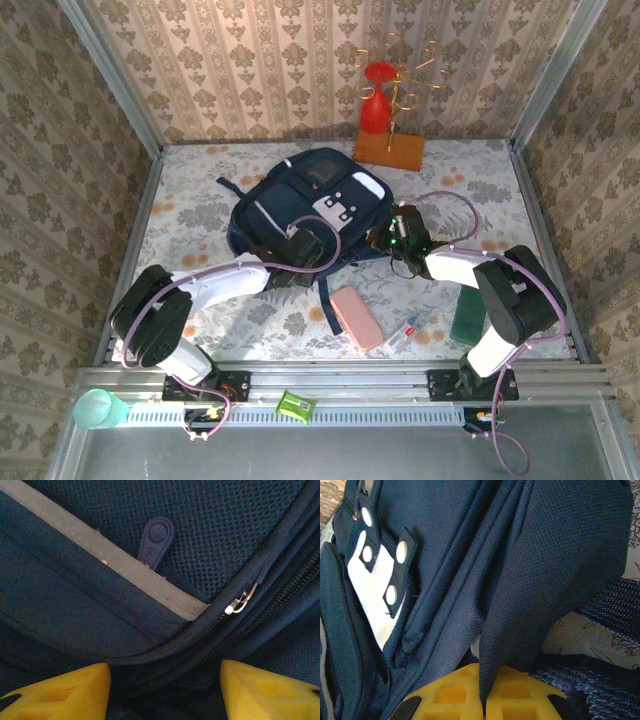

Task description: Pack the student bag

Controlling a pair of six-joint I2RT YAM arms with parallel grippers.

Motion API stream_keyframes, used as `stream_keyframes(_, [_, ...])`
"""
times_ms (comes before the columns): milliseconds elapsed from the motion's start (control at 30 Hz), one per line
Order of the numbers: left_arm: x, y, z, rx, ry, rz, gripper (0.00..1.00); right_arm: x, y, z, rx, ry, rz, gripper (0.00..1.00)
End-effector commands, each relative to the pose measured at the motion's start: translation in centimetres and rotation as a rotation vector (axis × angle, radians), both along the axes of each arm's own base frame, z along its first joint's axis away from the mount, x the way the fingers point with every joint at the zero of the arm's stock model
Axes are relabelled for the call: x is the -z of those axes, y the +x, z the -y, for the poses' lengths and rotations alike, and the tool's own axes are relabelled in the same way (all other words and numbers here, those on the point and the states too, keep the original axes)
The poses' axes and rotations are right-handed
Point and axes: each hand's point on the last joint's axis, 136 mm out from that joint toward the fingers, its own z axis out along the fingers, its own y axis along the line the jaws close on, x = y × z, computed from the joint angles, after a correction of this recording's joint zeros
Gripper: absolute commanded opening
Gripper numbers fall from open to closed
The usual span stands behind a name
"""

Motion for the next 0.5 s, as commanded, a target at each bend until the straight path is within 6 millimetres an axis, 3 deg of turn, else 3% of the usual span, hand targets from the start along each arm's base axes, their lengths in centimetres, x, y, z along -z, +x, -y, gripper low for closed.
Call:
stream_keyframes(0, [2.4, -2.6, -1.0, 0.051, 0.066, -0.162, 0.59, 0.2, -0.2, -0.8, -0.034, 0.021, 0.012, 0.05])
stream_keyframes(233, [4.4, -3.9, -0.9, 0.080, 0.088, -0.258, 0.35, 0.5, -0.2, -0.7, -0.033, 0.020, 0.010, 0.04])
stream_keyframes(367, [3.2, -3.1, -0.2, 0.073, 0.043, -0.221, 0.20, 0.6, -0.3, -0.6, -0.035, 0.020, 0.006, 0.04])
stream_keyframes(467, [1.3, -2.1, -0.5, 0.055, 0.020, -0.156, 0.10, 0.5, -0.3, -0.4, -0.029, 0.013, 0.009, 0.04])
